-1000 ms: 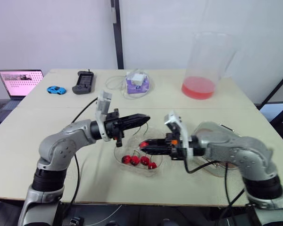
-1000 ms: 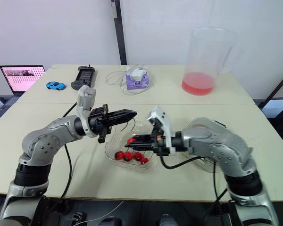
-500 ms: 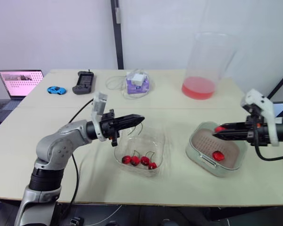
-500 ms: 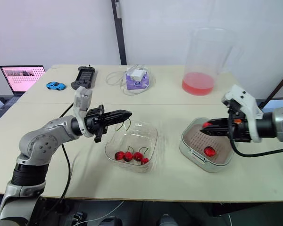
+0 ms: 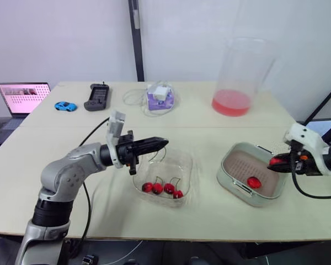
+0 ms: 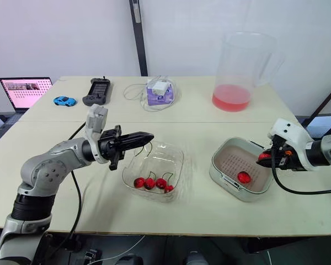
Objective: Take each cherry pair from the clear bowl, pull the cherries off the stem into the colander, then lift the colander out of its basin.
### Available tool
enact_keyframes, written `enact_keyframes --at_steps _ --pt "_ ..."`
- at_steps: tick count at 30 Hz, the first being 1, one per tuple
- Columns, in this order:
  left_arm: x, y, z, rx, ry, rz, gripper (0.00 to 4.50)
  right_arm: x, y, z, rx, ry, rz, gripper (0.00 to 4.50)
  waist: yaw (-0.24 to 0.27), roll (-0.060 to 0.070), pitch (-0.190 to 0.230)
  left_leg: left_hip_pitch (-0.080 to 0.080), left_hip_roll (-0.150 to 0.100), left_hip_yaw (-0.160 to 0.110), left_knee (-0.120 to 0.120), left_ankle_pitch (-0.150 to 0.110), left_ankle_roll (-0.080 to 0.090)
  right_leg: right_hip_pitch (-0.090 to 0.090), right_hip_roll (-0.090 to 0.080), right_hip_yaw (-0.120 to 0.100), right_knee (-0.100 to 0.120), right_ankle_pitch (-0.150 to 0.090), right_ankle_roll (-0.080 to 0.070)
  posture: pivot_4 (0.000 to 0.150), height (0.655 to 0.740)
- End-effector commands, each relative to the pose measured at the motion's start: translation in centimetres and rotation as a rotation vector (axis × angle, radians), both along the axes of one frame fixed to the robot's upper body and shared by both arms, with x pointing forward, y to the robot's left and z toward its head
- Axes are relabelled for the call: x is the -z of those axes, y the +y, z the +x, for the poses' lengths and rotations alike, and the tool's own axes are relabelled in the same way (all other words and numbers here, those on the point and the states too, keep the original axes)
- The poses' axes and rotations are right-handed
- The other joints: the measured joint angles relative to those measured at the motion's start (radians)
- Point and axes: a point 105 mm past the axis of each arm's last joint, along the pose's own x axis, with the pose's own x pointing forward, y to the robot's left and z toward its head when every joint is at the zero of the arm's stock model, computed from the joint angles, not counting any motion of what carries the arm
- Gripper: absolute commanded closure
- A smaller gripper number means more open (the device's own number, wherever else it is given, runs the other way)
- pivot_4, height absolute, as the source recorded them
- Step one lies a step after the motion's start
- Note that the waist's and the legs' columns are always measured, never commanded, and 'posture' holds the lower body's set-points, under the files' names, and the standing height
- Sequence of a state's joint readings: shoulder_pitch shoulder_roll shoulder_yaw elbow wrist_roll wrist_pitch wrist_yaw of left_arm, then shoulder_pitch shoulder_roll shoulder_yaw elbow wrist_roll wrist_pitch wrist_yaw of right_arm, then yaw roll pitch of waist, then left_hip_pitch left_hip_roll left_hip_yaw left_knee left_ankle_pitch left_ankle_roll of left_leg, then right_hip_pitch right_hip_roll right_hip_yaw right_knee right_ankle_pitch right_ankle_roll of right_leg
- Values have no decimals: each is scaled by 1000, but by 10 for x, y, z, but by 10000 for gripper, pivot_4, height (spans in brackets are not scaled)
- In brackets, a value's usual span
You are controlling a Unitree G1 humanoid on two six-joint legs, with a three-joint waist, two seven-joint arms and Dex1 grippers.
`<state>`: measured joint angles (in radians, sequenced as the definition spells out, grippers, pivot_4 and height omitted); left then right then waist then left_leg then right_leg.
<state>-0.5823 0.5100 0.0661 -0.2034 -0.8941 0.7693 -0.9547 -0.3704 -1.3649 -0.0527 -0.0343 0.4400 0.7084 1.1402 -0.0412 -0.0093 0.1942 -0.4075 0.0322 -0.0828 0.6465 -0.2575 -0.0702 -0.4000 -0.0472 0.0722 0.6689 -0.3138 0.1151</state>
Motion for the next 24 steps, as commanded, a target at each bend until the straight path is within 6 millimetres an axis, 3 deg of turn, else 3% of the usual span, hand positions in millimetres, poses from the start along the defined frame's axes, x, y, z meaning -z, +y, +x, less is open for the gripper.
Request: enact_keyframes --at_steps 1,3,4,6,12,16,20,24 --pt "-8 4 -6 -11 -47 -7 45000 -15 1 5 -28 -39 -3 11378 0 0 0 0 0 0 0 0 0 0 0 0 0 0 0 1500 7332" --pt "-8 5 -7 -17 -46 -6 45000 -21 -1 4 -35 -38 -1 1641 0 0 0 0 0 0 0 0 0 0 0 0 0 0 0 1500 7332" --pt "-8 5 -7 -18 -46 -5 45000 -23 -1 4 -37 -37 -1 675 0 0 0 0 0 0 0 0 0 0 0 0 0 0 0 1500 7332" --pt "-8 6 -8 -21 -45 -5 45000 -36 5 3 -57 -57 77 675 0 0 0 0 0 0 0 0 0 0 0 0 0 0 0 1500 7332" --pt "-7 8 -8 -33 -38 3 45000 -100 55 -18 -294 -117 440 675 0 2 1 0 0 0 0 0 0 0 0 0 0 0 0 1500 7332" --pt "-6 14 -7 -57 -33 14 45000 -116 75 -30 -411 -101 534 675 2 1 1 0 0 -1 0 0 0 1 0 0 0 0 0 1500 7332" --pt "-7 50 7 -230 -40 38 45000 -123 95 -33 -503 -99 586 675 -1 2 1 0 0 0 0 0 0 1 0 0 0 0 0 1500 7332" --pt "3 87 3 -324 19 86 45000 -125 104 -34 -552 -102 606 675 -2 2 1 0 1 0 -2 0 1 -1 0 0 0 0 0 1500 7332"
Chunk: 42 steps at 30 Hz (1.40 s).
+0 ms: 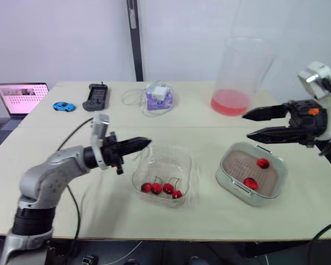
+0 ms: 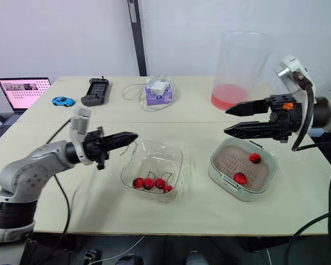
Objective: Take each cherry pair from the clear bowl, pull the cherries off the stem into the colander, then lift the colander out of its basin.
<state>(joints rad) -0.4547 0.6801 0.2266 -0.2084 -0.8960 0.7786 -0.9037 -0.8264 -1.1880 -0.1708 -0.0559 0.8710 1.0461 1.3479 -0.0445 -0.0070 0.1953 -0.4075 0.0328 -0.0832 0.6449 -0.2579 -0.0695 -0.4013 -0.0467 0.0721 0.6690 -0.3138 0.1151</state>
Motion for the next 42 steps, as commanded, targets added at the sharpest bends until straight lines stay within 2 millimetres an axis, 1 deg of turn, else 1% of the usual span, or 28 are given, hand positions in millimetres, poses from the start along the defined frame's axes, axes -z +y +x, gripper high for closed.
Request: enact_keyframes --at_steps 1,3,5,8,12,16,18,21,22,24,27,31,33,34,35,36,37,39,41,42 --pt "1 32 -7 -78 20 17 45000 -14 9 -7 -50 -68 17 675 2 0 0 0 0 0 0 0 0 0 0 0 0 0 0 1500 7332" --pt "13 49 -9 -138 74 48 45000 -13 12 -6 -57 -76 16 675 2 0 0 -1 0 1 1 0 0 0 -1 0 0 0 0 1500 7332" --pt "29 62 -9 -191 179 25 45000 -13 16 -6 -77 -76 24 675 7 0 0 -1 0 1 1 0 0 0 -1 0 0 0 0 1500 7332" --pt "60 77 -11 -254 318 39 45000 -12 21 -8 -104 -78 27 675 8 0 0 -1 0 0 1 0 0 1 -1 0 0 0 0 1500 7332" --pt "89 99 -15 -360 419 47 45000 -10 23 -9 -113 -73 17 675 5 0 0 -1 0 1 0 0 0 0 -1 0 0 0 0 1500 7332" --pt "114 115 -19 -433 504 84 45000 -7 26 -10 -125 -63 2 675 3 0 0 -1 0 1 0 0 0 -1 -1 0 0 0 0 1500 7332" --pt "124 121 -20 -464 536 92 45000 -4 27 -10 -125 -61 -5 675 4 0 0 -1 0 1 0 0 0 -1 -1 0 0 0 0 1500 7332" --pt "131 128 -19 -501 559 93 45000 -2 28 -10 -120 -60 -11 675 4 0 0 -1 0 1 0 0 0 -1 -1 0 0 0 0 1500 7332" --pt "132 129 -18 -508 561 90 42150 -1 27 -10 -119 -60 -13 234 4 0 0 -1 0 1 0 0 0 -1 -1 0 0 0 0 1500 7332" --pt "132 132 -17 -521 562 93 35129 -1 27 -9 -113 -62 -18 0 5 0 0 -1 0 1 0 0 0 -1 -1 0 0 0 0 1500 7332" --pt "131 139 -14 -552 557 86 20587 0 27 -9 -110 -62 -20 0 4 1 -1 0 0 1 0 0 0 0 -1 0 1 0 0 1500 7332" --pt "116 164 -4 -653 516 23 289 1 28 -9 -112 -61 -22 0 1 2 -1 0 0 1 0 0 0 -1 -1 0 3 0 0 1500 7332" --pt "107 171 -1 -669 482 8 289 1 29 -9 -115 -64 -26 0 -1 2 -1 0 0 1 0 0 0 -1 -1 0 3 0 0 1500 7332" --pt "100 172 1 -663 457 7 289 -1 29 -9 -115 -66 -25 0 -1 2 -1 0 0 1 0 0 0 -2 -1 0 3 0 0 1500 7332" --pt "88 170 2 -634 410 13 289 -2 29 -9 -112 -68 -23 0 0 2 -1 0 0 1 0 0 0 -2 -1 0 3 0 0 1500 7332" --pt "74 164 2 -579 354 18 289 -3 28 -8 -103 -72 -20 0 1 1 -1 -1 0 1 0 0 0 -3 -1 0 3 0 0 1500 7332" --pt "64 160 2 -538 317 23 289 -4 28 -7 -96 -75 -19 0 3 1 -1 -1 0 1 0 0 0 -3 -1 0 3 0 0 1500 7332" --pt "40 131 -11 -328 203 100 289 -4 26 -4 -60 -75 -14 0 6 0 0 -2 0 1 1 0 -1 -3 -1 0 3 0 0 1500 7332" --pt "26 113 -23 -183 141 150 289 -2 25 -2 -34 -81 -24 0 7 0 0 -2 0 1 0 0 -1 -3 -2 0 2 0 0 1500 7332" --pt "19 108 -27 -140 125 153 289 -1 25 -2 -24 -88 -34 0 7 0 0 -2 0 2 0 0 -1 -3 -2 0 2 0 0 1500 7332"
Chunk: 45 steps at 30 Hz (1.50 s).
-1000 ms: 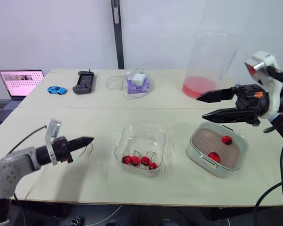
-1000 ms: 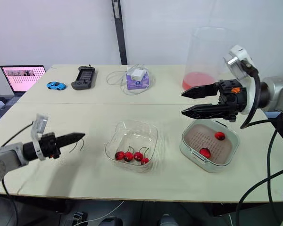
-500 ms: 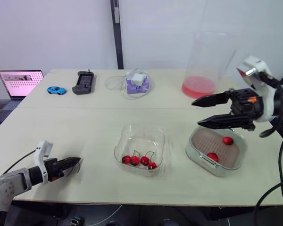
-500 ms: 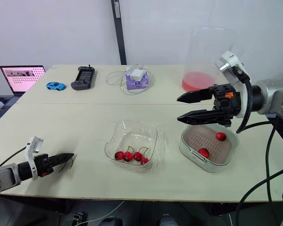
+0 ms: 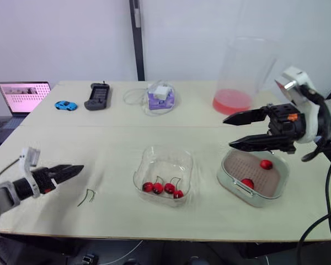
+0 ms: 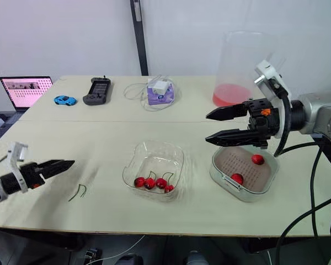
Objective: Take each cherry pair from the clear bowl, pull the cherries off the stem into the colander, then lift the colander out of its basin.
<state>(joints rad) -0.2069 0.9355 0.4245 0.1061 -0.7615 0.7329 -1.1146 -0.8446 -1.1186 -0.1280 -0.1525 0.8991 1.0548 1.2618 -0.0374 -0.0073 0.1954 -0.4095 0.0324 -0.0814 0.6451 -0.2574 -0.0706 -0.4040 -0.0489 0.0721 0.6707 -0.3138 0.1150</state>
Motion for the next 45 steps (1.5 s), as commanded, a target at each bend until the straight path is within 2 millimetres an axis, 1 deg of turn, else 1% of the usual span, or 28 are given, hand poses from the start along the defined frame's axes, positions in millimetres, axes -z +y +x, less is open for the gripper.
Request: enact_keyframes --at_steps 1,4,5,7,8,9,11,14,16,18,19,20,21,23,24,27,28,29,31,33,37,41,45 --pt "-38 -29 -16 233 -126 45 289 -7 -1 -2 40 -64 -14 0 -1 1 0 0 0 0 0 0 0 0 0 0 0 0 0 1500 7332" --pt "-52 -41 -18 325 -188 126 289 -1 1 -6 52 -54 -44 0 -4 1 0 1 0 0 -1 0 0 0 1 0 0 0 0 1500 7332" --pt "-56 -49 -19 370 -202 138 289 2 5 -8 50 -53 -53 0 -5 1 0 1 1 0 -1 0 0 0 1 0 1 0 0 1500 7332" --pt "-58 -62 -21 442 -215 167 289 8 9 -11 55 -60 -82 0 -5 1 0 0 1 0 0 0 0 0 1 0 1 0 0 1500 7332" --pt "-56 -66 -19 452 -215 190 289 11 10 -10 66 -69 -99 0 -5 1 0 0 1 0 0 0 0 0 1 0 1 0 0 1500 7332" --pt "-54 -67 -15 447 -223 220 289 14 11 -9 76 -87 -116 0 -5 1 0 0 1 0 0 0 0 0 1 0 1 0 0 1500 7332" --pt "-57 -69 -10 435 -254 218 289 14 14 -1 99 -135 -131 0 -7 1 0 1 1 0 0 0 0 0 1 1 1 0 0 1500 7332" --pt "-63 -74 -9 461 -286 200 289 15 26 12 99 -233 -185 0 -10 1 0 1 1 0 0 0 0 -1 2 1 2 0 0 1500 7332" --pt "-64 -79 -12 487 -294 187 289 17 42 21 71 -305 -207 0 -10 1 0 1 1 0 0 0 0 -1 2 1 2 0 0 1500 7332" --pt "-64 -79 -10 478 -324 209 289 13 67 27 37 -287 -163 0 -14 1 0 1 1 0 0 0 0 -2 2 1 2 0 0 1500 7332" --pt "-64 -79 -9 470 -334 218 289 12 75 29 28 -271 -151 0 -15 1 0 1 1 0 0 0 0 -2 2 2 3 0 0 1500 7332" --pt "-67 -77 -8 453 -357 215 289 15 90 32 14 -261 -167 0 -15 1 0 0 1 0 0 0 0 -3 2 2 4 0 0 1500 7332" --pt "-69 -76 -7 442 -371 210 289 18 100 34 6 -262 -183 0 -14 1 0 0 1 0 0 0 0 -3 2 1 4 0 0 1500 7332" --pt "-72 -75 -8 434 -389 207 289 30 122 28 -74 -195 -239 0 -14 1 0 0 1 0 0 0 0 -4 2 1 5 0 0 1500 7332" --pt "-72 -75 -8 434 -390 206 289 37 126 28 -97 -162 -276 0 -13 1 0 0 1 0 0 0 0 -4 2 1 5 0 0 1500 7332" --pt "-67 -73 -12 419 -379 214 289 64 136 37 -94 -146 -405 0 -6 0 0 0 0 0 1 0 0 -3 2 1 5 0 0 1500 7332" --pt "-65 -71 -13 410 -373 219 289 70 139 38 -95 -138 -424 0 -7 0 0 0 0 0 1 0 0 -3 1 1 5 0 0 1500 7332" --pt "-63 -70 -14 403 -367 222 43 75 142 38 -102 -121 -431 2672 -7 1 0 0 0 0 1 0 0 -3 1 1 5 0 0 1500 7332" --pt "-60 -68 -16 393 -356 221 0 84 148 34 -122 -98 -442 9424 -8 0 0 0 0 0 1 0 0 -4 2 1 6 0 0 1500 7332" --pt "-56 -67 -17 378 -342 232 0 94 152 33 -133 -96 -460 18660 -8 0 0 0 1 -1 1 0 0 -5 2 1 8 0 0 1500 7332" --pt "-49 -67 -16 367 -329 239 0 115 159 38 -84 -68 -495 18660 -9 0 0 0 0 -1 2 0 0 -5 2 1 10 0 0 1500 7332" --pt "-50 -72 -18 381 -335 212 0 135 163 33 -71 -16 -519 18660 -8 0 0 0 0 -1 2 0 0 -5 2 1 10 0 -1 1500 7332" --pt "-51 -74 -18 387 -337 205 0 145 163 34 -47 -6 -536 18660 -9 0 0 0 0 -1 1 0 0 -6 2 1 10 0 -1 1500 7332"
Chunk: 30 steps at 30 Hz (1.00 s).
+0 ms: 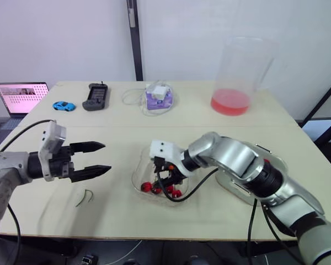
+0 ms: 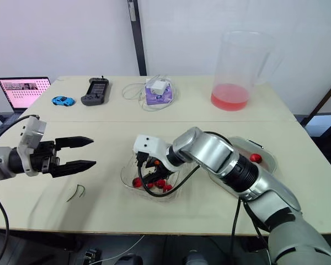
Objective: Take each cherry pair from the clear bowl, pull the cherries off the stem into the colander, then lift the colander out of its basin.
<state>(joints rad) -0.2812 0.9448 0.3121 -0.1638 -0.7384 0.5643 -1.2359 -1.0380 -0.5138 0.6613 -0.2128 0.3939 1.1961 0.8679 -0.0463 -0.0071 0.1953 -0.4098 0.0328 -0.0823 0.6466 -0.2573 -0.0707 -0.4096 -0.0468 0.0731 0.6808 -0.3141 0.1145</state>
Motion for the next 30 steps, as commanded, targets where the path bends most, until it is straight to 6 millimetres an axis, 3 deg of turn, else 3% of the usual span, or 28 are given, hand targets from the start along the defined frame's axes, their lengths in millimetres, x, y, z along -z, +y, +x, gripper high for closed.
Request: enact_keyframes --at_steps 1,13,25,29,30 --pt "-13 -4 -4 23 -41 -16 0 -5 3 2 2 -64 -3 18660 0 0 0 0 0 0 0 0 0 0 0 0 0 0 0 1500 7332" --pt "-27 -19 -15 110 26 -46 0 12 8 -8 26 -17 -19 18660 -2 0 0 0 0 0 0 0 0 0 0 0 0 0 0 1500 7332" --pt "-29 -20 -16 100 35 -37 0 21 7 -4 34 -47 -50 18660 -2 0 0 0 0 0 0 0 0 0 0 0 0 0 0 1500 7332" --pt "-28 -20 -16 95 35 -34 0 20 8 -2 33 -62 -50 34816 -2 0 0 0 0 0 0 0 0 0 0 0 0 0 0 1500 7332" --pt "-28 -20 -16 96 36 -35 0 20 8 -2 33 -64 -51 34816 -2 0 0 0 0 0 0 0 0 0 0 0 0 0 0 1500 7332"
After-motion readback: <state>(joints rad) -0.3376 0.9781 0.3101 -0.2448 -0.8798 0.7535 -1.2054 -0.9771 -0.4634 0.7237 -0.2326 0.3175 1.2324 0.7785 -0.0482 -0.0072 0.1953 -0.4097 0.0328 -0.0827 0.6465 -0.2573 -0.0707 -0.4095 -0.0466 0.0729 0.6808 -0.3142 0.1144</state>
